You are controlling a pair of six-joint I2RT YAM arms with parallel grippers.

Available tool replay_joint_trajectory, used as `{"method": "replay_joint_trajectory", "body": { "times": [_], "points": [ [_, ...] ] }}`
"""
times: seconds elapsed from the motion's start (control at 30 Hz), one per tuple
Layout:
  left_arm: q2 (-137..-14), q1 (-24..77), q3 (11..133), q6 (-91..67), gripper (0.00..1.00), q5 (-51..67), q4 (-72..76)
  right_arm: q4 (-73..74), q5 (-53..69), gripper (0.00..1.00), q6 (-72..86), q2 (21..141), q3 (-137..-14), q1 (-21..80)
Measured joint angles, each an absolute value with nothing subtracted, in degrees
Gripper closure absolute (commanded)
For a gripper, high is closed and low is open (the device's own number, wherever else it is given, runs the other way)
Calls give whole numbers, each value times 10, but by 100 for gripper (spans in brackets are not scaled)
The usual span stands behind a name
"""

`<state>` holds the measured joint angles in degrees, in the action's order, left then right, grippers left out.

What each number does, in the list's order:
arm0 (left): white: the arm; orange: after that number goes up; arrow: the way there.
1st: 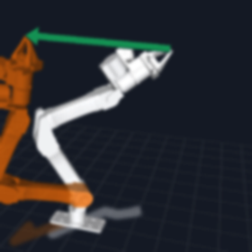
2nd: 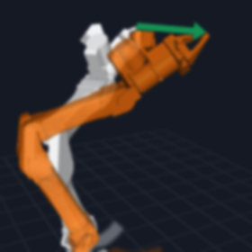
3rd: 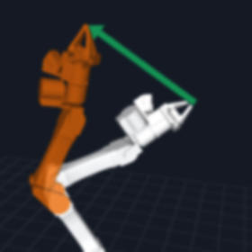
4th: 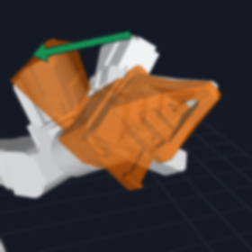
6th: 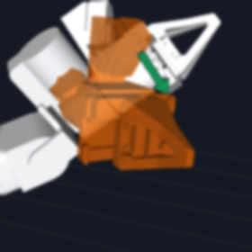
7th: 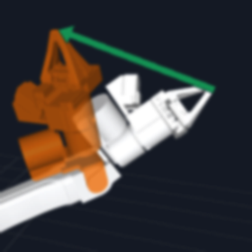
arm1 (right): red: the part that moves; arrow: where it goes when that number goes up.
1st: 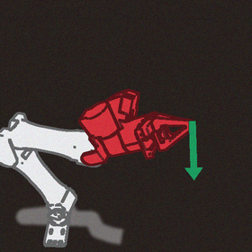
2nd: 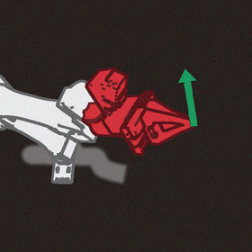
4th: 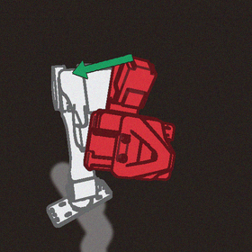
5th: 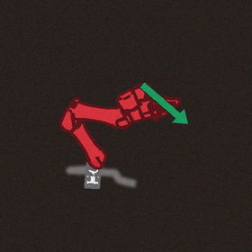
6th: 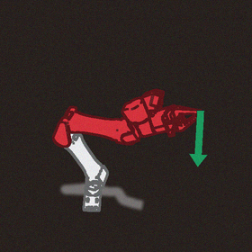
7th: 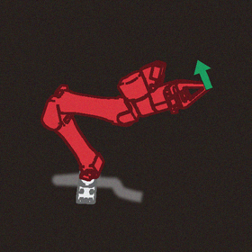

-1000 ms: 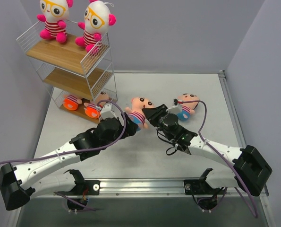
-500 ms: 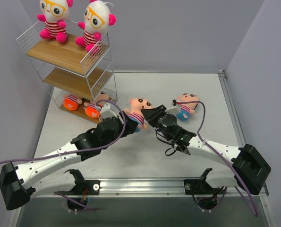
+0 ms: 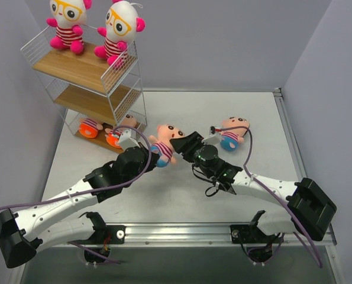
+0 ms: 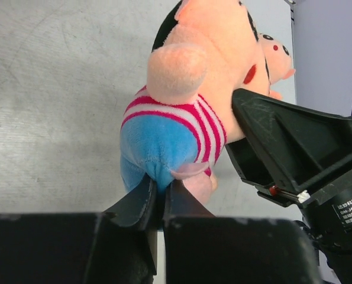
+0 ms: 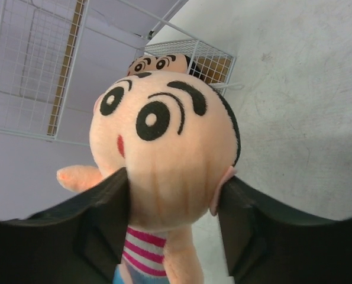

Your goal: Place and organize the stuffed toys onto the shelf

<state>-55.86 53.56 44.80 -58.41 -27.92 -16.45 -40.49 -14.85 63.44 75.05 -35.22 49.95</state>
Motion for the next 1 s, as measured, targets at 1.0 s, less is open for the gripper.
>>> {"method": "replay_joint_trajectory", "body": {
  "times": [1.0],
  "points": [
    [-427, 497, 730, -569, 98, -465, -745, -282, -208, 4, 534, 697, -352, 506]
  ]
}}
